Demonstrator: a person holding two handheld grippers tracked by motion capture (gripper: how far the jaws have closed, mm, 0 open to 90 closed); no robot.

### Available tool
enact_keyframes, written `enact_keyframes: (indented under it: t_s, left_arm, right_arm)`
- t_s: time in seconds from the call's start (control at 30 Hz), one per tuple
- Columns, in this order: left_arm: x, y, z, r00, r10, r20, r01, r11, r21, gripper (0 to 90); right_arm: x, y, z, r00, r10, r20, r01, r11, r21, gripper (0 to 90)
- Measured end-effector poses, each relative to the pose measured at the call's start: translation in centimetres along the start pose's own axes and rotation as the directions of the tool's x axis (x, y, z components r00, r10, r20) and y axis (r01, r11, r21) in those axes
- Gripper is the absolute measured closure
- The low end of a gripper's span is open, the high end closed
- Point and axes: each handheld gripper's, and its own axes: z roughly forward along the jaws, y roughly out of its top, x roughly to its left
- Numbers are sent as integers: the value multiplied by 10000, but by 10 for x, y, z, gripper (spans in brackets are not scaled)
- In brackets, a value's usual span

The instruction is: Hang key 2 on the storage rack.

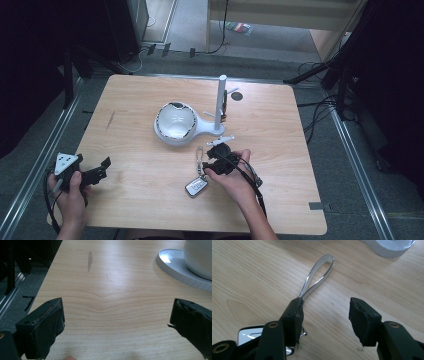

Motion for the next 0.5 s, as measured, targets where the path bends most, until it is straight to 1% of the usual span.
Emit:
enact_keyframes:
  t_s: [0.1, 0.13, 0.2, 0.3, 0.5]
  left_arm:
    - [0, 0, 0, 10000, 5, 4, -5, 10000, -2, 0]
    - [0, 0, 0, 10000, -2, 4, 2, 10000, -2, 0]
    - [0, 0, 0, 10000, -8, 4, 8, 10000, -7, 0]
    - [0, 0, 0, 10000, -6, 16, 6, 10000, -16, 0]
    - [0, 0, 0, 10000, -17, 4, 17, 10000, -7, 0]
  right_arm:
    - [2, 1, 1, 9999, 99, -65, -98, 9999, 113, 488]
    - [5, 1, 3, 9997, 155, -214, -149, 9996, 239, 510]
    - [5, 2, 4, 9995, 152, -259, -146, 9996, 253, 520]
    - [9, 4, 9, 9986, 257, -460, -237, 9988, 431, 556]
    - [15, 6, 13, 9979, 323, -558, -284, 9972, 685, 589]
